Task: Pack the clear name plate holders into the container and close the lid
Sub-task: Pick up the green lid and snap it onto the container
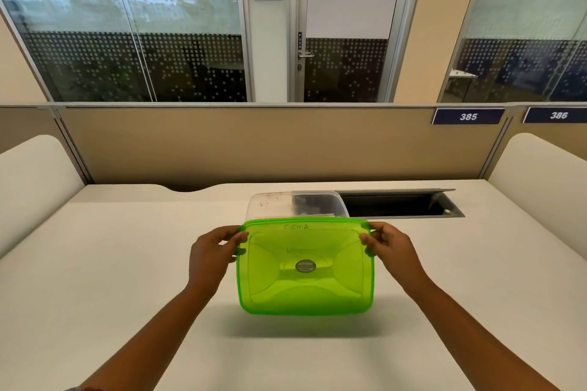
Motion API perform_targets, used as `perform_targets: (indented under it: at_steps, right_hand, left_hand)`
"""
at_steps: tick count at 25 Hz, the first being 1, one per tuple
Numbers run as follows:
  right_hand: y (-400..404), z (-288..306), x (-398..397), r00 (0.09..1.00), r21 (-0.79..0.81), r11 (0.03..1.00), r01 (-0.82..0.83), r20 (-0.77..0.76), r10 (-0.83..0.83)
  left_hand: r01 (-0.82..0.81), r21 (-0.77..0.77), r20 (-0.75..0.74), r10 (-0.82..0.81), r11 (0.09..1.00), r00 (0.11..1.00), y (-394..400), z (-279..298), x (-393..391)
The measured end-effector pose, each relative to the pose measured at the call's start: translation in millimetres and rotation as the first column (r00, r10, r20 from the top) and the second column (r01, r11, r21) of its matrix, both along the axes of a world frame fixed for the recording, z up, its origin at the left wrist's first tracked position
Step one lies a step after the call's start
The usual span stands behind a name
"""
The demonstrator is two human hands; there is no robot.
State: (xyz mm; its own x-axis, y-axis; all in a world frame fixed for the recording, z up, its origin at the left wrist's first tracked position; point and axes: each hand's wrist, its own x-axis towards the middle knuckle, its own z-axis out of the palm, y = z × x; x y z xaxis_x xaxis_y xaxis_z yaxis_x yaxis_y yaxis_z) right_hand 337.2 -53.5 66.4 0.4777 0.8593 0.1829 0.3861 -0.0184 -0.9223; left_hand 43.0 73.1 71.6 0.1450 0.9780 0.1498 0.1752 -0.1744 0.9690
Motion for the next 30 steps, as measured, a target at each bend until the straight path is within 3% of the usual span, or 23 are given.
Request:
perform_targets:
  at_steps: [4,7,10,15,20,30]
  right_hand:
    - [38,7,9,0.966,0.024,0.980,0.198,-0.173,-0.191]
    - [69,3,20,0.925,-0.097,0.948,0.304,-0.211,-0.318]
    - [94,-3,35,0.923,-0.237,0.908,0.345,-0.091,-0.374]
    - [129,0,44,0.931,-0.322,0.874,0.364,0.140,-0.337]
    - [161,3,41,0.910,-0.408,0.831,0.379,0.329,-0.253]
    - [177,-16,34,0.806,-0.370,0.799,0.475,0.547,-0.226]
  left_hand:
    - [-0.010,-0.015,-0.034,0.009,1.000,0.999,24,11,22]
    - [-0.063,-0.112,0.067,0.071,0.992,0.995,40,13,45]
    - [-0.040,-0.170,0.124,0.061,0.985,0.990,52,8,63]
    - [-0.013,-0.113,0.012,0.014,0.994,1.000,71,-6,75]
    - [0.006,-0.155,-0.043,-0.012,0.988,0.999,103,-11,83]
    - [0.033,-0.267,-0.173,-0.081,0.963,0.982,123,-32,80]
